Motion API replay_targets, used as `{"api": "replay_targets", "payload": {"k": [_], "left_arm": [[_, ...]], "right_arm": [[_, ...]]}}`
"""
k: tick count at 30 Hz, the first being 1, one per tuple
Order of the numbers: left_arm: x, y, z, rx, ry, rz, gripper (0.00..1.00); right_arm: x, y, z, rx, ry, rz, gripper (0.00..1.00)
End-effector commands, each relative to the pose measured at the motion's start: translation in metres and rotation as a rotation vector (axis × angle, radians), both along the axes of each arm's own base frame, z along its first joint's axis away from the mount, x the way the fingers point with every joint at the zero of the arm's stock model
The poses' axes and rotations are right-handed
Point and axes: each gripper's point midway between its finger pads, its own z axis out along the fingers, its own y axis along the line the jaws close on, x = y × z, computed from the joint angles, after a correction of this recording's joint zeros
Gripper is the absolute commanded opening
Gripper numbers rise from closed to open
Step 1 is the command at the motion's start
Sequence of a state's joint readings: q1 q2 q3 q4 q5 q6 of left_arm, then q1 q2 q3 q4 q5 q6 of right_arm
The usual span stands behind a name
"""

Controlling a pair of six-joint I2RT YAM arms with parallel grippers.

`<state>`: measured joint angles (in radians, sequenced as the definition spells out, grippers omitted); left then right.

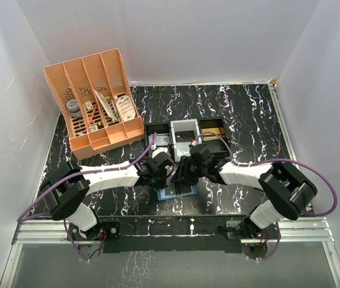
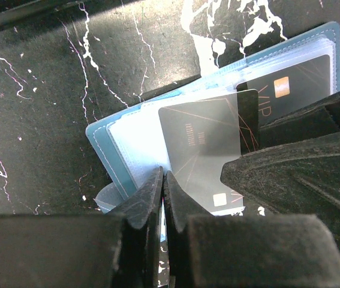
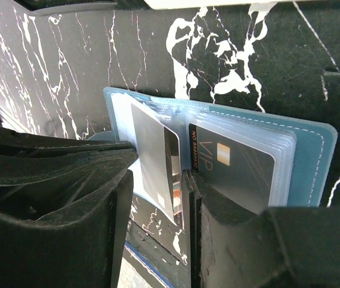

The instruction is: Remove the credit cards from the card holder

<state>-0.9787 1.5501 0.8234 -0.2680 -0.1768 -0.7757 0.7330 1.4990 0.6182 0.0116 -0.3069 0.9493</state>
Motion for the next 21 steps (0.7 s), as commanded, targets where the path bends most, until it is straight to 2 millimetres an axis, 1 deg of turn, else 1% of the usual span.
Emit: {"api": "replay_targets", "payload": {"k": [1,4,7,8,11,12,18,21], "left_arm": [[-0.017,0.037,-0.025,0.140,0.059,0.010,0.00],[-0.017,0.037,-0.024,0.141,0.058,0.005,0.00],[-0.016,0.038,-0.022,0.151,0.055,-0.001,0.00],[-0.015,0.038,-0.022,0.155,0.053,-0.005,0.00],[-0.013,0.038,-0.019,0.170,0.048,-0.011,0.00],[-0.013,0.038,-0.018,0.170,0.048,-0.011,0.00],[-0.013,0.041,-0.014,0.177,0.041,-0.009,0.00],[-0.012,0.038,-0.011,0.170,0.036,-0.028,0.00]], "right_arm": [[-0.001,0.003,0.004,0.040,-0.005,0.004,0.35],[0.001,0.008,0.011,0.077,-0.011,0.000,0.29],[0.004,0.011,0.015,0.111,-0.011,-0.012,0.17],[0.005,0.011,0.016,0.121,-0.008,-0.015,0.14],[0.007,0.006,0.015,0.135,0.005,-0.023,0.02],[0.009,0.004,0.015,0.140,0.006,-0.028,0.00],[0.011,-0.005,0.030,0.200,-0.037,0.027,0.00],[0.009,-0.007,0.030,0.197,-0.038,0.056,0.00]]}}
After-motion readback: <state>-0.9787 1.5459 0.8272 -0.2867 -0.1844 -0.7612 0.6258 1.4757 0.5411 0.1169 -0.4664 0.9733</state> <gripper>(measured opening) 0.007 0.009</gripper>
